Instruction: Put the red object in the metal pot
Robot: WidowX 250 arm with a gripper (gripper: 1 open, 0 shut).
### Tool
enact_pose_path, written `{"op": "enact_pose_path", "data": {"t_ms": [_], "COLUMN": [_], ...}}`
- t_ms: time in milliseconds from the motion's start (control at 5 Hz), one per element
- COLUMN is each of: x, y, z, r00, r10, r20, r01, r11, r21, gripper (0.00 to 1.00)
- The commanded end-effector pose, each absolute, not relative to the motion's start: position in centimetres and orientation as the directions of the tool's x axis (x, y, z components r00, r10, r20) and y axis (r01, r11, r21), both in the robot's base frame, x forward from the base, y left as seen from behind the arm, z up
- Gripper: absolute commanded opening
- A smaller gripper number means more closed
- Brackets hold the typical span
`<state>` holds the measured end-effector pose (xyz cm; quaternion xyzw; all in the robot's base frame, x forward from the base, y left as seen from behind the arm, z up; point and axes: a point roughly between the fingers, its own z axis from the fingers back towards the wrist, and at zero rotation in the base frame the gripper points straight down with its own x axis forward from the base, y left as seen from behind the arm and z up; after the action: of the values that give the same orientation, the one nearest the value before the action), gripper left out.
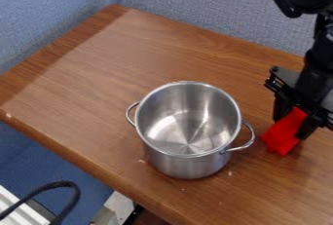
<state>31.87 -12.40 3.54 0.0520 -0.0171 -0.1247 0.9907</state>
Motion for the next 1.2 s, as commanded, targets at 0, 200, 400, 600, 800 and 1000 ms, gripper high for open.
{"op": "enact_pose_path", "data": {"t_ms": [0, 200, 400, 600, 800, 1000], "x": [30.96, 30.95, 30.93, 30.88, 30.86, 30.82], "y": [-10.68, -10.60, -10.52, -10.43, -10.34, -10.23], "z": [2.05, 2.11, 2.19, 2.41, 2.52, 2.67], "r00": [0.973, 0.973, 0.972, 0.971, 0.970, 0.968], "r10": [-0.224, -0.226, -0.228, -0.231, -0.232, -0.236], "r20": [-0.048, -0.054, -0.060, -0.070, -0.076, -0.086], "r01": [0.228, 0.231, 0.234, 0.237, 0.240, 0.244], "r11": [0.966, 0.966, 0.965, 0.965, 0.965, 0.964], "r21": [0.121, 0.119, 0.117, 0.112, 0.110, 0.107], "gripper": [0.00, 0.00, 0.00, 0.00, 0.00, 0.00]}}
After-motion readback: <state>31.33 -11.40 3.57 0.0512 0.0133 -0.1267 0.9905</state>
